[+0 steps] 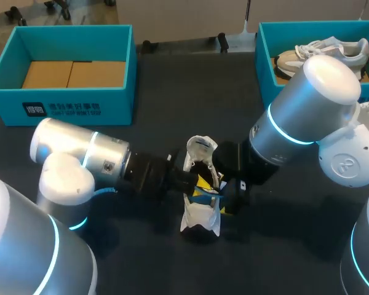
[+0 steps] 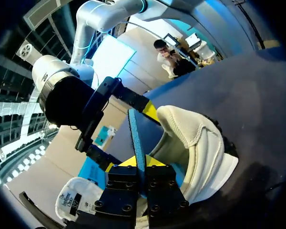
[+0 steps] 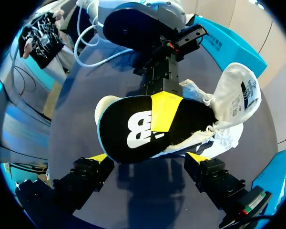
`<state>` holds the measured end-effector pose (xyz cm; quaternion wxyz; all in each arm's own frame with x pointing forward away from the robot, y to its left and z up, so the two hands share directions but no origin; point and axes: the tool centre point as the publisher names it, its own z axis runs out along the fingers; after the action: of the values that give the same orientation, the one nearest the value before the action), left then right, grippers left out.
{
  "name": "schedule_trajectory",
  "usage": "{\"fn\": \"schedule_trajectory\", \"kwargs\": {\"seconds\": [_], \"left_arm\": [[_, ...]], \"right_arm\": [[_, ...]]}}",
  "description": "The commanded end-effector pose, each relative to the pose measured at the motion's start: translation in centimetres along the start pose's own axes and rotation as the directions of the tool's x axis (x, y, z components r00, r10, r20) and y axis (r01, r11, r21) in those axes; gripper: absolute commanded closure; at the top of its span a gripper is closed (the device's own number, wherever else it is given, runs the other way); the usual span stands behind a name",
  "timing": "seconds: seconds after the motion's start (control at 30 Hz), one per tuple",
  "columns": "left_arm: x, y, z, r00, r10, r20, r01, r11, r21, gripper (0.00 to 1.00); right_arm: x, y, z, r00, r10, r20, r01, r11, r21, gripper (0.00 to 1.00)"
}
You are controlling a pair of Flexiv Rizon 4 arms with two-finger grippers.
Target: Take the shoe out of the shoebox, open the shoe tongue, remove and reinsert the insole, then place the shoe into the shoebox
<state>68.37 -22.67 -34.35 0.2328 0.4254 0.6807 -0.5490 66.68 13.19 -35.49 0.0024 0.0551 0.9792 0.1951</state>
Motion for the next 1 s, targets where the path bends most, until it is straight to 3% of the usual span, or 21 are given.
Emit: {"fn": "schedule_trajectory", "kwargs": {"seconds": [0.03, 0.33, 0.53, 0.57, 1.0], "left_arm": [[0.2, -0.4, 0.7, 0.998, 0.041, 0.047, -0.039, 0.998, -0.058, 1.00], [0.2, -2.1, -0.1, 0.993, -0.097, 0.062, 0.093, 0.993, 0.072, 1.00], [-0.2, -3.0, -0.7, 0.989, -0.131, 0.066, 0.123, 0.986, 0.112, 0.64], [-0.4, -3.2, -0.7, 0.989, -0.131, 0.065, 0.123, 0.986, 0.114, 0.62], [-1.1, -4.6, -0.8, 0.983, -0.185, 0.019, 0.178, 0.967, 0.181, 0.64]], "right_arm": [[0.1, 0.1, 0.1, 1.000, 0.001, 0.004, -0.001, 1.000, 0.003, 0.00], [0.1, 0.1, 0.1, 1.000, 0.001, 0.004, -0.001, 1.000, 0.003, 0.00], [0.1, 0.1, 0.1, 1.000, 0.001, 0.004, -0.001, 1.000, 0.003, 0.00], [0.1, 0.1, 0.1, 1.000, 0.001, 0.004, -0.001, 1.000, 0.003, 0.00], [0.1, 0.1, 0.1, 1.000, 0.001, 0.004, -0.001, 1.000, 0.003, 0.00]]}}
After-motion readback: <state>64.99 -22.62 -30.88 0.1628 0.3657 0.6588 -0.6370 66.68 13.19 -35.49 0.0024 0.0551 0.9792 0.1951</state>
